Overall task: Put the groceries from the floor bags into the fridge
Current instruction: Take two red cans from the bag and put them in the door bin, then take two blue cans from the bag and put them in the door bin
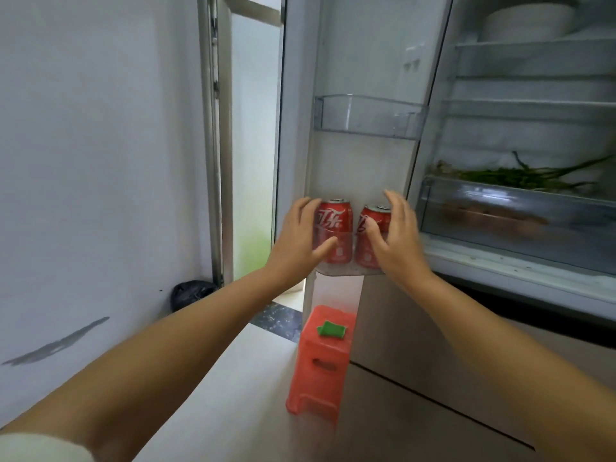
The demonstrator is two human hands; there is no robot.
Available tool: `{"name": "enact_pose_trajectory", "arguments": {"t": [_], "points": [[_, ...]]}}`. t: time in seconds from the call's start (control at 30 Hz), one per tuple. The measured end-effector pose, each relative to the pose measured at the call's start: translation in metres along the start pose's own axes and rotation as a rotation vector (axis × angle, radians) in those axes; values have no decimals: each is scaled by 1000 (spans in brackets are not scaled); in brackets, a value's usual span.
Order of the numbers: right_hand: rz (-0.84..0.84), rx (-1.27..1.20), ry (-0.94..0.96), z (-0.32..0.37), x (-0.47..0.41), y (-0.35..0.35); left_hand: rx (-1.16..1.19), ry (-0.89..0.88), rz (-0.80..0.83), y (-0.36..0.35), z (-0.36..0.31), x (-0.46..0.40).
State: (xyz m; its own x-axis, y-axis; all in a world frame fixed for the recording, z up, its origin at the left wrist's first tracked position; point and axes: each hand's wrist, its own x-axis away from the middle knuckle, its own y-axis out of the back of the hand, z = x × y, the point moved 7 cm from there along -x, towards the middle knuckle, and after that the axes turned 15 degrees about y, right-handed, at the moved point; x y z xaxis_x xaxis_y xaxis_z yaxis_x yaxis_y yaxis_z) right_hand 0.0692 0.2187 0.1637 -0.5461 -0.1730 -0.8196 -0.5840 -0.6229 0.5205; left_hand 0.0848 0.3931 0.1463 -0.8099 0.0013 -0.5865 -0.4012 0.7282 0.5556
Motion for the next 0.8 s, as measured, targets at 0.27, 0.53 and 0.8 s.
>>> {"name": "enact_pose_trajectory", "arguments": {"t": [0.27, 0.53, 0.8], "points": [[196, -79, 262, 173, 14, -75, -189, 64, -10, 143, 68, 88], [648, -273, 363, 364, 110, -253, -418, 508, 70, 317, 245, 241], [943, -400, 587, 532, 186, -395, -485, 964, -11, 449, 398, 405]]}}
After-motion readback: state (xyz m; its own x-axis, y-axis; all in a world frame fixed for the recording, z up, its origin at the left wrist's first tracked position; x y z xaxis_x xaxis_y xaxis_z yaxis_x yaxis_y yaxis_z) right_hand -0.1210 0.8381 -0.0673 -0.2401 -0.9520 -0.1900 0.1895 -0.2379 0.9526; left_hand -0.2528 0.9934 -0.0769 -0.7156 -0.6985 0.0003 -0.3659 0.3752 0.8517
